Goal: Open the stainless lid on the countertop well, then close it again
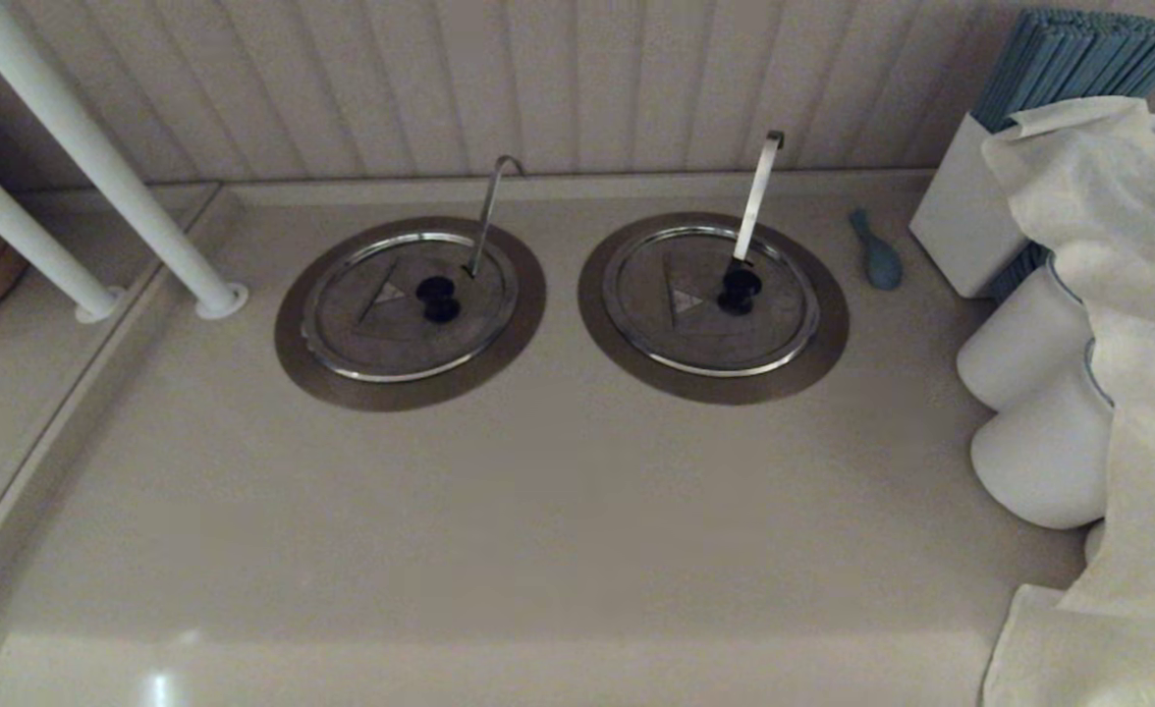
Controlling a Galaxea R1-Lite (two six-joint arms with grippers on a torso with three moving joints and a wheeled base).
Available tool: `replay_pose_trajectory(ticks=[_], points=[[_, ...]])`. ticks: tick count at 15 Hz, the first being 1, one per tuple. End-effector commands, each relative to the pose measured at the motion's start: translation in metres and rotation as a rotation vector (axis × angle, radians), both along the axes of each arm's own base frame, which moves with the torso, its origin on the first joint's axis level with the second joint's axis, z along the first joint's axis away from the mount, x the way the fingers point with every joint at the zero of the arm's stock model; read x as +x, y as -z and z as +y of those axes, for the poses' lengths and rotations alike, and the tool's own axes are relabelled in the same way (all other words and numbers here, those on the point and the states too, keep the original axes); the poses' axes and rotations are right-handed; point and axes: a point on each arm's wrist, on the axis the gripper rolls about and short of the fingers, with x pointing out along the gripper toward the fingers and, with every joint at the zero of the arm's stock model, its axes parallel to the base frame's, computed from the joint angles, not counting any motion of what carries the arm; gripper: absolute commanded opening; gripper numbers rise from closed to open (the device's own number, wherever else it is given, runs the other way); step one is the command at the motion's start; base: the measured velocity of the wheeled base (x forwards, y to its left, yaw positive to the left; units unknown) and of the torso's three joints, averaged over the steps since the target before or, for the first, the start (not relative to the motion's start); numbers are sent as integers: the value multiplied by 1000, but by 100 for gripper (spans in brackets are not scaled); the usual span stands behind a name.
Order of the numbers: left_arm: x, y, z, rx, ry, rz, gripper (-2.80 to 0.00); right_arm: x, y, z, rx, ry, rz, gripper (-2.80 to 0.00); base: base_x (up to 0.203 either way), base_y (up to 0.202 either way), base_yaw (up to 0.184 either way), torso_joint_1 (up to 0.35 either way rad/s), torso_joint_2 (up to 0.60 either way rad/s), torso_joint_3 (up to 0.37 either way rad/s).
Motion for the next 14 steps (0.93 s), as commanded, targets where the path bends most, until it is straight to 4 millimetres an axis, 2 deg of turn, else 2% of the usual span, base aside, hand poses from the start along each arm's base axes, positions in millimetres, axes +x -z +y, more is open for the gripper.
replay_pose_trajectory(ticks=[1,4,6,12,14], points=[[-21,19,-1,16,-8,-60,-280,0,0,0,0,-1,1,-280,0,0,0,0,0,0],[-32,49,-3,31,-15,-77,-280,0,0,0,0,-1,0,-280,0,0,0,0,0,0],[-30,77,-3,60,23,-92,-280,0,0,0,0,-1,1,-280,0,0,0,0,0,0],[45,173,-3,147,37,62,-280,0,0,0,1,0,1,-280,0,0,0,0,0,0],[58,198,-3,166,55,68,-280,0,0,0,2,-1,1,-280,0,0,0,0,0,0]])
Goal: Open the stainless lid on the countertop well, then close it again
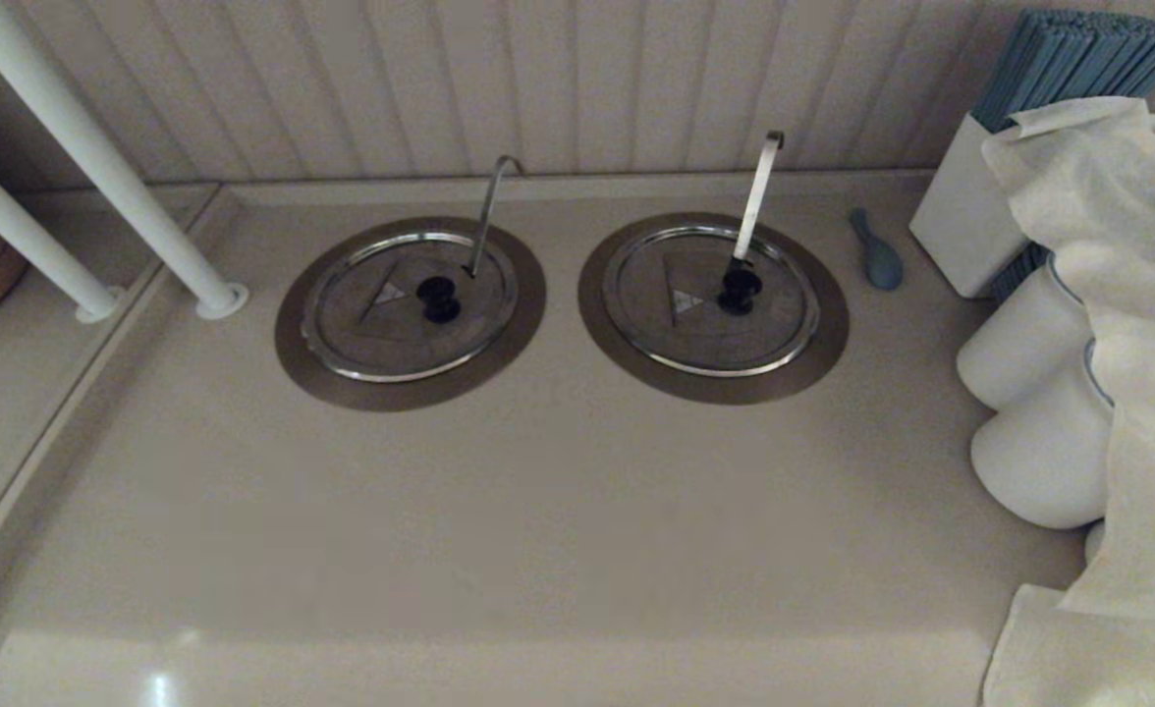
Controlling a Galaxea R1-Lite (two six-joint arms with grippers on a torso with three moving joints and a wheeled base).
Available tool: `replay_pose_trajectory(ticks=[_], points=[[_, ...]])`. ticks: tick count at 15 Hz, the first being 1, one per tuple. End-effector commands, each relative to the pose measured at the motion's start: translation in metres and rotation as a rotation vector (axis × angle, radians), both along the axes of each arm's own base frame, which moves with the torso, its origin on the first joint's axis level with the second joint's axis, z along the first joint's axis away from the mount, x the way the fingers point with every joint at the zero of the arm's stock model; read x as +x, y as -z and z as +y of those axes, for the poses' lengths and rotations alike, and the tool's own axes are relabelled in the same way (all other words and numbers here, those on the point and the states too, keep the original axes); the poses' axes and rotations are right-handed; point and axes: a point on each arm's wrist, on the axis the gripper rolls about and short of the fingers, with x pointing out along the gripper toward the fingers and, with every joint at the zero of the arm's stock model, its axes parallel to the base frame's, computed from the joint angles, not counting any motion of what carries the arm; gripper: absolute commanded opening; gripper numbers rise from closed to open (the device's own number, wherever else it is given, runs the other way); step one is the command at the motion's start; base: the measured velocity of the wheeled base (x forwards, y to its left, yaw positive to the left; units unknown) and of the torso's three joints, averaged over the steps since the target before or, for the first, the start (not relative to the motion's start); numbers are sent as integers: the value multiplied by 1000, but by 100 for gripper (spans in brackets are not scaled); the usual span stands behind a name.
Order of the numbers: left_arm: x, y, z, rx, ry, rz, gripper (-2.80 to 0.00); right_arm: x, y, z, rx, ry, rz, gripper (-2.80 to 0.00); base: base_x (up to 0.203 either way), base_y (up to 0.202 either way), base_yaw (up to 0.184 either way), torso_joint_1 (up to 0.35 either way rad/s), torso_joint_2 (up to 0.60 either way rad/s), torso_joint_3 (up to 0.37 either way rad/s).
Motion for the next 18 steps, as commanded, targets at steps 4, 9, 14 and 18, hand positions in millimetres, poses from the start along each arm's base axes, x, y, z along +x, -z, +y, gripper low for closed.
replay_pose_trajectory(ticks=[4,9,14,18], points=[[5,21,-1,-65,39,101,-280,0,0,0,0,-1,0,-280,0,0,0,0,0,0],[6,19,-1,-85,56,65,-280,0,0,0,-4,-2,1,-280,0,0,0,0,0,0],[6,19,-1,-83,50,66,-280,0,0,0,-6,-4,0,-280,0,0,0,0,0,0],[6,20,-1,-75,45,66,-280,0,0,0,3,4,1,-280,0,0,0,0,0,0]])
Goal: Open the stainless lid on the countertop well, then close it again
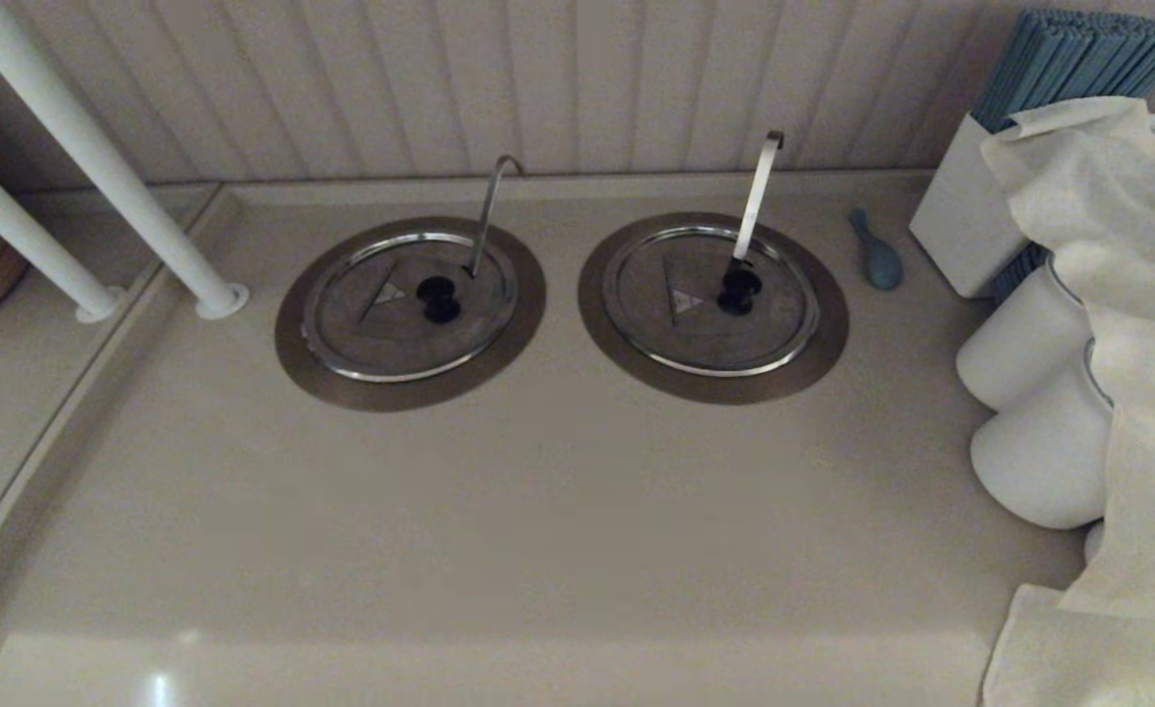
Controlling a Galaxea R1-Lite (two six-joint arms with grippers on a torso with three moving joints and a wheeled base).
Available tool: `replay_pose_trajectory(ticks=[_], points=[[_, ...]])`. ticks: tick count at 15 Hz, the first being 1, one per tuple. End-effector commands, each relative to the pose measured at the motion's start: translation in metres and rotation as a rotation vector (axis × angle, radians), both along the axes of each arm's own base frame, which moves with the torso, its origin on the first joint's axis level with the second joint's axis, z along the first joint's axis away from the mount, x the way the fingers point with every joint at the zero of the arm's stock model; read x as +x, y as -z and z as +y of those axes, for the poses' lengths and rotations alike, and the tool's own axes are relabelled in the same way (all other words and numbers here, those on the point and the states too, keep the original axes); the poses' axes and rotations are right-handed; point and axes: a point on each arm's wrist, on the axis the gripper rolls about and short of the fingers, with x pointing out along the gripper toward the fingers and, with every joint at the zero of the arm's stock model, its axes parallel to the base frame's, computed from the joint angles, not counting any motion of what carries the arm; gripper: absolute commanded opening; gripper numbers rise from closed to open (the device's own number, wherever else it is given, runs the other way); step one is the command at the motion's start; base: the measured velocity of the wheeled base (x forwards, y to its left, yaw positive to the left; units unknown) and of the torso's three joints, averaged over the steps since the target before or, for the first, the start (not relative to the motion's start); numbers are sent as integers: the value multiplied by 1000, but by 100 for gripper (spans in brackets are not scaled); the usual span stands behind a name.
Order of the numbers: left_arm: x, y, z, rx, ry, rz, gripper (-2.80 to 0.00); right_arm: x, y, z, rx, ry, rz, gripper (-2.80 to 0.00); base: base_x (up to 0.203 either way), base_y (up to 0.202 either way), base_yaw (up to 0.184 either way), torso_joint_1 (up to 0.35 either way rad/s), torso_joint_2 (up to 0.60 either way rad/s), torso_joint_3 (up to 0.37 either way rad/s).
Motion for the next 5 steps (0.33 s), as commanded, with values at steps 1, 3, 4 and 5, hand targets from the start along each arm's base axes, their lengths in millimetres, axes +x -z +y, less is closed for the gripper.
replay_pose_trajectory(ticks=[1,3,4,5], points=[[0,0,0,-13,-3,2,-280,0,0,0,1,1,0,-280,0,0,0,0,0,0],[0,0,0,-37,-3,2,-280,0,0,0,1,1,0,-280,0,0,0,0,0,0],[0,0,0,-39,-3,2,-280,0,0,0,0,1,0,-280,0,0,0,0,0,0],[0,0,0,-39,-3,2,-280,0,0,0,0,1,0,-280,0,0,0,0,0,0]])
